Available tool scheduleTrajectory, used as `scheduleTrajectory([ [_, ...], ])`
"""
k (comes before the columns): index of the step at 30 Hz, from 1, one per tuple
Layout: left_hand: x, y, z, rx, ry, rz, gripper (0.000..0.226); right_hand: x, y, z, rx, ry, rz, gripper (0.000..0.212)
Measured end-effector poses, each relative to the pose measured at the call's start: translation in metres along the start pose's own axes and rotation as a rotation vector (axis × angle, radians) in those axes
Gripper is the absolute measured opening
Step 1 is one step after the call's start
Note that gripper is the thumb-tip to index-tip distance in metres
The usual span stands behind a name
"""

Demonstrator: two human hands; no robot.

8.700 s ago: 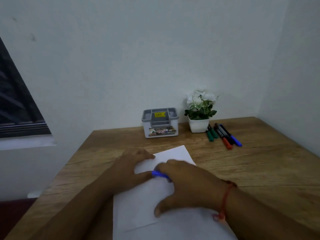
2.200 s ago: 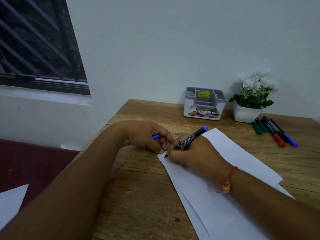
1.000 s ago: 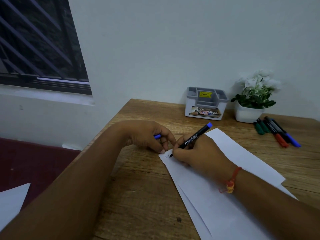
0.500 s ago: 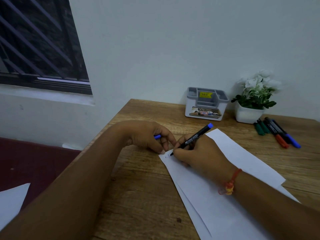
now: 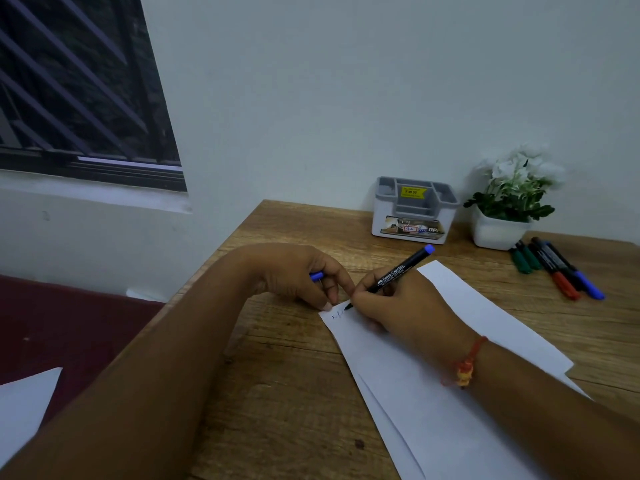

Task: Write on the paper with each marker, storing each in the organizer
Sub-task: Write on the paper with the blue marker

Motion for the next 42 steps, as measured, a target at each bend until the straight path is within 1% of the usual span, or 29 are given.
scheduleTrajectory([
  [4, 0.0008, 0.0001, -0.0009, -0.003, -0.005, 0.007, 0.039, -0.0005, 0.0042, 0.0029, 0.084, -0.025, 0.037, 0.014],
  [9, 0.0001, 0.0005, -0.0003, 0.003, -0.006, 0.005, 0.038, -0.004, 0.0064, 0.0007, 0.014, 0.014, 0.026, 0.01],
  [17, 0.0003, 0.0, -0.0003, -0.008, -0.001, 0.003, 0.039, -0.0042, 0.0025, 0.002, -0.01, 0.012, 0.032, 0.009],
  [20, -0.0001, 0.0001, -0.0001, 0.001, -0.004, 0.002, 0.039, -0.0049, 0.0063, 0.0025, 0.01, -0.005, 0.059, 0.009],
  [23, 0.0, 0.0001, -0.0001, -0.015, -0.008, 0.001, 0.04, -0.0061, 0.0066, 0.0001, -0.026, -0.002, 0.055, 0.008],
  [34, 0.0012, 0.0008, 0.001, 0.037, -0.007, 0.0, 0.04, -0.006, 0.0052, 0.0036, -0.034, -0.018, 0.052, 0.007],
  [42, 0.0002, 0.0, -0.0002, 0.0, -0.014, -0.009, 0.039, -0.0045, 0.0059, 0.0056, -0.008, -0.037, 0.072, 0.006],
])
Point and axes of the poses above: each hand's wrist, its own x-axis towards the middle knuckle, its own y-axis out of the back of the hand, z = x × y, the point moved 6 cm from there along x, towards the middle knuckle, and after that the axes turned 8 degrees about -x, right-handed, at the moved point
